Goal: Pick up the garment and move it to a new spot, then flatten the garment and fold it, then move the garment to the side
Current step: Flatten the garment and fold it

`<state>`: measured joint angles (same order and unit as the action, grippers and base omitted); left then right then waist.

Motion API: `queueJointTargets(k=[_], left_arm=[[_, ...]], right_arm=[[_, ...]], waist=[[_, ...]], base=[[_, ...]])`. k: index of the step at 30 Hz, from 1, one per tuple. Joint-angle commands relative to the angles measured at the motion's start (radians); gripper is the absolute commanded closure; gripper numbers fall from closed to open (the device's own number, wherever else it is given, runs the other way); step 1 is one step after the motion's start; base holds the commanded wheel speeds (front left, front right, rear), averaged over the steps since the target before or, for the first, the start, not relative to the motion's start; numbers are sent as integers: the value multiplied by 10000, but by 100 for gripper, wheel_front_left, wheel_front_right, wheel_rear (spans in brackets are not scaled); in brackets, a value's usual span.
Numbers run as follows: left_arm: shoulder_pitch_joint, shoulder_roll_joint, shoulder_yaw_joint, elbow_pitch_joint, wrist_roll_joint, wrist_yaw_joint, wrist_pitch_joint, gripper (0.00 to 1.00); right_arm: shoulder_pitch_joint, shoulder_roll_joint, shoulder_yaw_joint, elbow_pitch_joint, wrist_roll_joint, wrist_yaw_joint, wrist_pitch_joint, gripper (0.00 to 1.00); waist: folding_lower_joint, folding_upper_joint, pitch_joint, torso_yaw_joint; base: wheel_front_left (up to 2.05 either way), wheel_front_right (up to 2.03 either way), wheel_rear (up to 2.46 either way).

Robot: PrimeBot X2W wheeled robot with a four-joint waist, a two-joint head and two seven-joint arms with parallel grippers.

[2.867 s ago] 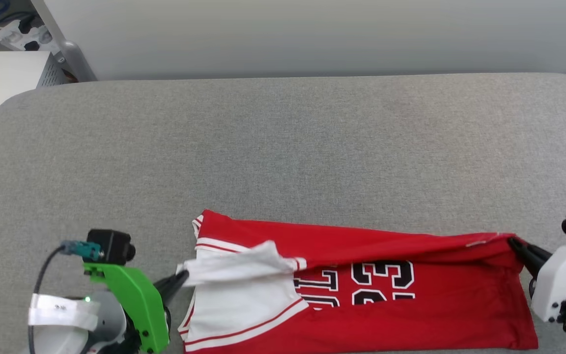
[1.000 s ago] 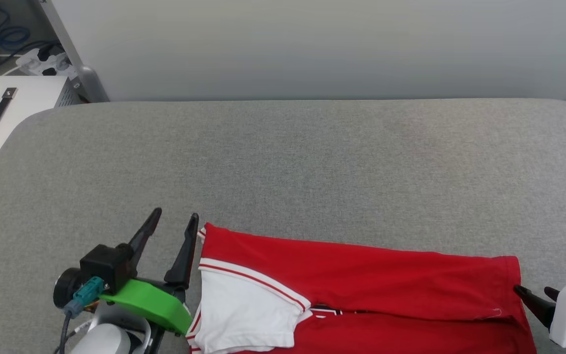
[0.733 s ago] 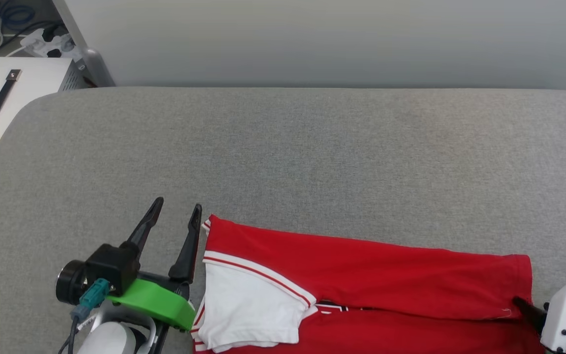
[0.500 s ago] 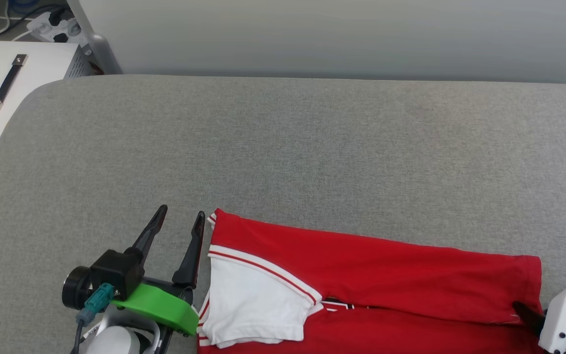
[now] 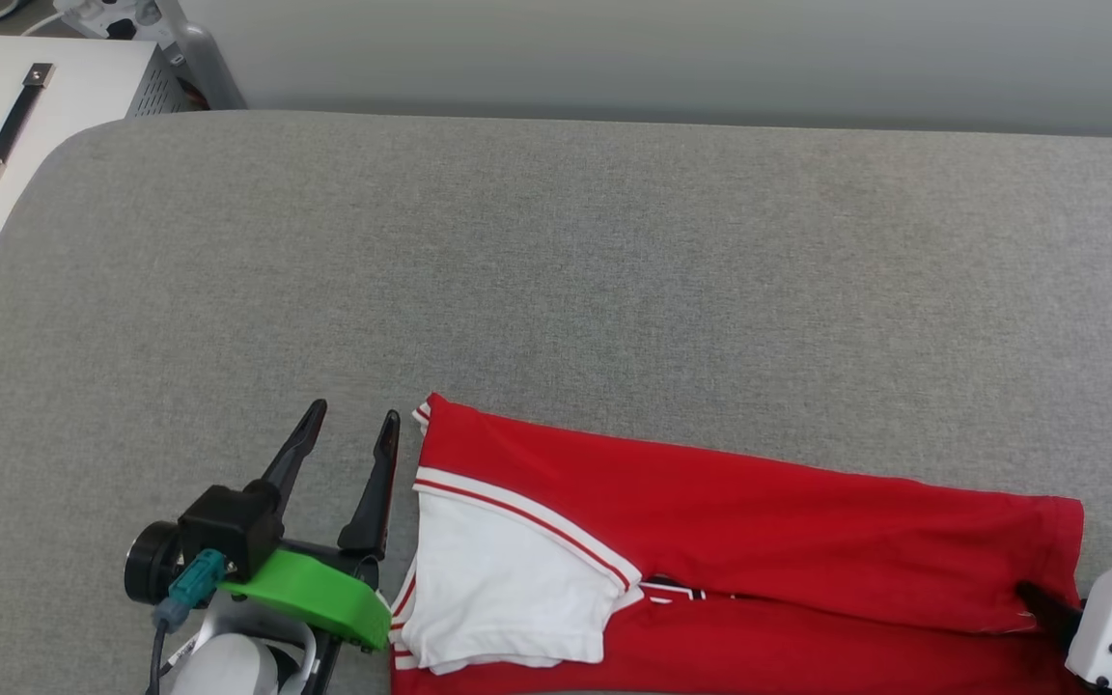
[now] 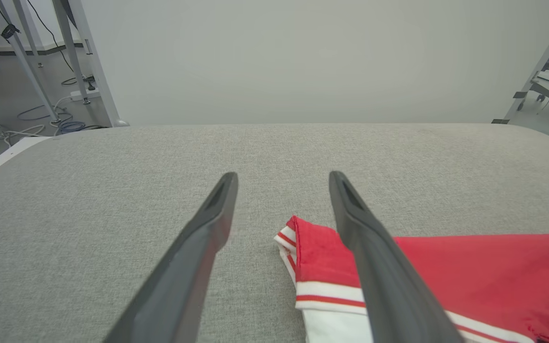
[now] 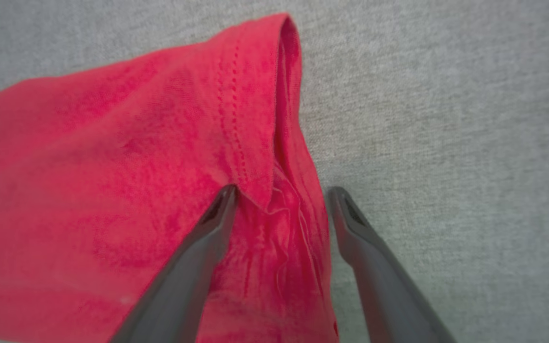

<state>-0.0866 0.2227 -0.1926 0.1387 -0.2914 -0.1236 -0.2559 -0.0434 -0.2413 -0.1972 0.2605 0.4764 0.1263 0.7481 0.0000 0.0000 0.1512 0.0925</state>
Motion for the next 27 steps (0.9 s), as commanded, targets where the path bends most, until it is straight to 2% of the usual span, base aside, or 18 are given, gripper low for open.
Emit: queueJointTargets(k=[1, 3, 4, 7, 8, 19, 23, 27], left_arm=[[-203, -24, 28, 57, 58, -51, -58, 0], [-258, -53, 53, 81, 51, -60, -58, 0], [-260, -69, 54, 100, 44, -63, -58, 0], [-215, -71, -13, 115, -6, -67, -58, 0], [-69, -45, -103, 151, -93, -68, -58, 0], [57, 103, -261, 168, -277, -70, -59, 0], [27, 125, -286, 134, -290, -70, -59, 0], [-23, 117, -289, 132, -311, -70, -59, 0]], right_arm=[[184, 472, 438, 311, 198, 44, 173, 36], [201, 456, 503, 286, 290, 44, 78, 69], [203, 427, 532, 275, 333, 44, -5, 100], [207, 292, 623, 231, 401, 44, -272, 100], [239, 67, 690, 178, 552, 44, -835, 100], [278, -854, 403, 252, 798, 44, -1531, 100], [150, -1376, 82, 573, 521, 44, -1883, 100], [-13, -1563, -171, 838, 385, 44, -2133, 100]], waist=[[0, 0, -24, -9], [0, 0, -74, -19], [0, 0, -132, -28], [0, 0, -261, -58], [0, 0, -477, -98], [0, 0, -716, -119], [0, 0, -664, -102], [0, 0, -655, -55]], base=[[0, 0, 0], [0, 0, 0], [0, 0, 0], [0, 0, 0], [0, 0, 0], [0, 0, 0], [0, 0, 0], [0, 0, 0]])
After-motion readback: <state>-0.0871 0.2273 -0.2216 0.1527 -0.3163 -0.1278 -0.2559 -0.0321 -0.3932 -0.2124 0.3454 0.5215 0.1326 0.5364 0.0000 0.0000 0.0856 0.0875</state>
